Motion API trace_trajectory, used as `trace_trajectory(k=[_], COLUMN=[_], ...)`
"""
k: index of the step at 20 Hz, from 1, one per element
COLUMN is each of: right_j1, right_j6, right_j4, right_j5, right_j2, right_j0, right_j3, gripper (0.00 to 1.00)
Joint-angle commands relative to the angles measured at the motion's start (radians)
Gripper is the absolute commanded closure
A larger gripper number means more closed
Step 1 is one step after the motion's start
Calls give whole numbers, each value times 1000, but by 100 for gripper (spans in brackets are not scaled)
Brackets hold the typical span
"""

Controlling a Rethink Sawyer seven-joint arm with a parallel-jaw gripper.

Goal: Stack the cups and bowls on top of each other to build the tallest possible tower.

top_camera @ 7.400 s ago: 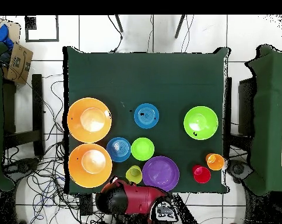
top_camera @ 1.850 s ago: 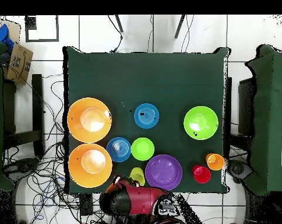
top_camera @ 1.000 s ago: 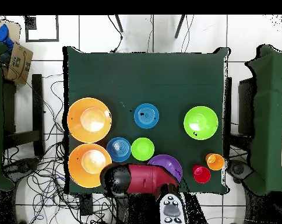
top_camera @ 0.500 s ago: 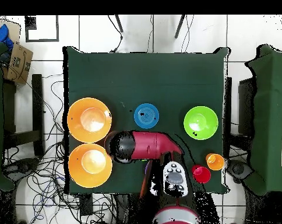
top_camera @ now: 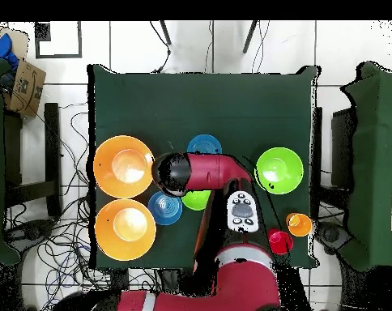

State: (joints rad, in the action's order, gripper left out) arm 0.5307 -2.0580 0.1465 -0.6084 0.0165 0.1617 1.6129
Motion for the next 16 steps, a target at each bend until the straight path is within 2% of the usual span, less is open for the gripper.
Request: trace_trajectory(k=[1,10,16], right_j1=[-131,-172,-139], right_j6=[-33,-11,11], right_j4=[-14,-12,-20], right_j5=[-111,-147,-209], right_j2=[-79,-87,-103], right_j0=[-26,-10,1], right_j3=[-198,-249,-226], gripper=[100,100,100])
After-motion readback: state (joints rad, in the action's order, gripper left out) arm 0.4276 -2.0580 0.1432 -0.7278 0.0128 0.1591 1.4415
